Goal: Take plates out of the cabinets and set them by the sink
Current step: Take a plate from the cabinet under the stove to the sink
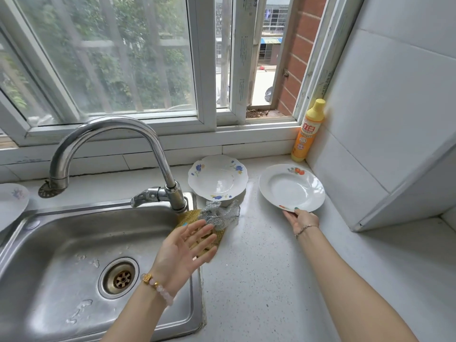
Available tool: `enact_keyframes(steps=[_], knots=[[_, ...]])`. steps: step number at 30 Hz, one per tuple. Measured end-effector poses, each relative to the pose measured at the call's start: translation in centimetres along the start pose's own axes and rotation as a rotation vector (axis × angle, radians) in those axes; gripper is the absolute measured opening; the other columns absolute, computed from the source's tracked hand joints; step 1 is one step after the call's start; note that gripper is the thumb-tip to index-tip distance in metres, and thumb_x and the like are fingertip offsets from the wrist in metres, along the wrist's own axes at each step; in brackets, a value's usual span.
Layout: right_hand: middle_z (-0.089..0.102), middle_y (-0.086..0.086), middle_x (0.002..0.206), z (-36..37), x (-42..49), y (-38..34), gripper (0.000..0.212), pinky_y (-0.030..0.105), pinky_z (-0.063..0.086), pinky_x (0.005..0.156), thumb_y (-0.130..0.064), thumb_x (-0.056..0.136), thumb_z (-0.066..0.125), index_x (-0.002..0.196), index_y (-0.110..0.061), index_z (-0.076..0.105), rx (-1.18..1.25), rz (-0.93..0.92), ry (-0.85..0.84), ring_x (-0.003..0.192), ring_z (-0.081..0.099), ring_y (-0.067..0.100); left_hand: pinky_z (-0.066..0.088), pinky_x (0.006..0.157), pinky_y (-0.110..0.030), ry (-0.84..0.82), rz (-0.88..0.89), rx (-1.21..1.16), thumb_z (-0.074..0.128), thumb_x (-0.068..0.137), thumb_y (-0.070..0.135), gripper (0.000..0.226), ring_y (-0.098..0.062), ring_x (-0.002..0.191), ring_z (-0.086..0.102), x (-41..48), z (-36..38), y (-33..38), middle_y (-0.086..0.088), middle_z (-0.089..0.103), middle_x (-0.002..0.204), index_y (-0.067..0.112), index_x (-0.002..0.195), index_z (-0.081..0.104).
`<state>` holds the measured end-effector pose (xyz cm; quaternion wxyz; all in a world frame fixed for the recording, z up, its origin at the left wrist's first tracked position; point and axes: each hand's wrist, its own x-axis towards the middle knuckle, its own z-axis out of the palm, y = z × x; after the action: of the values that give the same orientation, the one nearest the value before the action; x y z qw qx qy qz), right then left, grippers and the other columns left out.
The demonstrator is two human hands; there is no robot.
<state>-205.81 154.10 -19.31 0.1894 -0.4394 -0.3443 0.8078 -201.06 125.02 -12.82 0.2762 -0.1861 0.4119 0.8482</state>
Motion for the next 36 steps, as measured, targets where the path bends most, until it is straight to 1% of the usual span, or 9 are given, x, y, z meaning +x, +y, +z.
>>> enact_keyframes(steps=[4,8,15,19,25,27,29,33,36], knots=[[0.048,0.028,0.133,2.0,1.2,0.1,0.038,0.051,0.044,0.099,0.023,0.087,0.036,0.121,0.009,0.046,-0.003,0.039,-0.029,0.118,0.051,0.046,0.051,0.084,-0.044,0.002,0.026,-0.016,0.039,0.096,0.029,0.038,-0.030,0.105,0.062,0.8,0.3,1.0,-0.012,0.069,0.113,0.006,0.118,0.059],[0.046,0.028,0.135,3.7,2.7,0.2,0.043,0.052,0.043,0.099,0.022,0.088,0.035,0.130,0.012,0.040,-0.014,0.056,-0.050,0.120,0.049,0.047,0.052,0.082,-0.044,0.010,0.044,-0.037,0.039,0.096,0.029,0.037,-0.029,0.102,0.064,1.9,0.2,1.8,-0.011,0.070,0.111,0.007,0.115,0.061],[0.044,0.028,0.137,4.7,5.2,0.9,0.042,0.051,0.046,0.090,0.018,0.091,0.036,0.132,0.012,0.037,-0.013,0.106,-0.054,0.123,0.047,0.045,0.054,0.083,-0.044,0.026,0.013,-0.057,0.039,0.095,0.028,0.037,-0.029,0.100,0.064,4.2,0.3,2.2,-0.011,0.070,0.109,0.007,0.115,0.061],[0.045,0.028,0.135,4.9,5.8,1.1,0.042,0.051,0.047,0.090,0.018,0.090,0.037,0.132,0.010,0.039,-0.022,0.113,-0.067,0.121,0.048,0.044,0.053,0.085,-0.044,0.023,-0.002,-0.062,0.039,0.095,0.028,0.036,-0.030,0.101,0.063,4.8,0.2,2.0,-0.011,0.071,0.108,0.007,0.114,0.061],[0.048,0.026,0.134,5.4,6.0,0.9,0.027,0.045,0.052,0.087,0.014,0.092,0.041,0.116,0.004,0.046,-0.006,0.139,-0.084,0.121,0.051,0.041,0.055,0.082,-0.042,0.016,-0.016,-0.066,0.040,0.095,0.029,0.036,-0.029,0.099,0.065,5.1,-0.2,2.0,-0.011,0.070,0.110,0.008,0.113,0.063],[0.049,0.025,0.134,5.5,5.9,0.8,0.033,0.044,0.053,0.084,0.013,0.092,0.043,0.124,0.006,0.046,-0.001,0.144,-0.080,0.120,0.051,0.041,0.055,0.081,-0.042,0.017,-0.011,-0.070,0.040,0.095,0.029,0.036,-0.029,0.098,0.066,5.1,-0.3,2.1,-0.011,0.070,0.108,0.007,0.114,0.062],[0.049,0.024,0.134,5.7,5.9,0.6,0.036,0.043,0.050,0.089,0.012,0.092,0.043,0.128,0.007,0.045,-0.003,0.158,-0.069,0.121,0.051,0.040,0.055,0.082,-0.042,0.014,-0.003,-0.068,0.040,0.095,0.029,0.036,-0.028,0.097,0.066,5.1,-0.3,2.2,-0.010,0.071,0.107,0.007,0.114,0.062],[0.052,0.022,0.132,5.6,6.1,0.6,0.018,0.043,0.052,0.077,0.010,0.093,0.044,0.108,0.002,0.050,0.003,0.164,-0.035,0.119,0.054,0.038,0.052,0.086,-0.044,0.015,0.018,-0.061,0.040,0.095,0.028,0.037,-0.028,0.097,0.066,4.7,-0.5,2.3,-0.011,0.070,0.108,0.006,0.115,0.062],[0.053,0.022,0.131,5.4,6.3,0.5,0.009,0.043,0.052,0.089,0.007,0.093,0.046,0.090,0.001,0.052,-0.011,0.144,0.001,0.115,0.056,0.037,0.050,0.090,-0.045,0.013,0.027,-0.074,0.040,0.095,0.028,0.037,-0.029,0.098,0.065,4.4,-0.7,2.4,-0.013,0.069,0.112,0.006,0.115,0.061]])
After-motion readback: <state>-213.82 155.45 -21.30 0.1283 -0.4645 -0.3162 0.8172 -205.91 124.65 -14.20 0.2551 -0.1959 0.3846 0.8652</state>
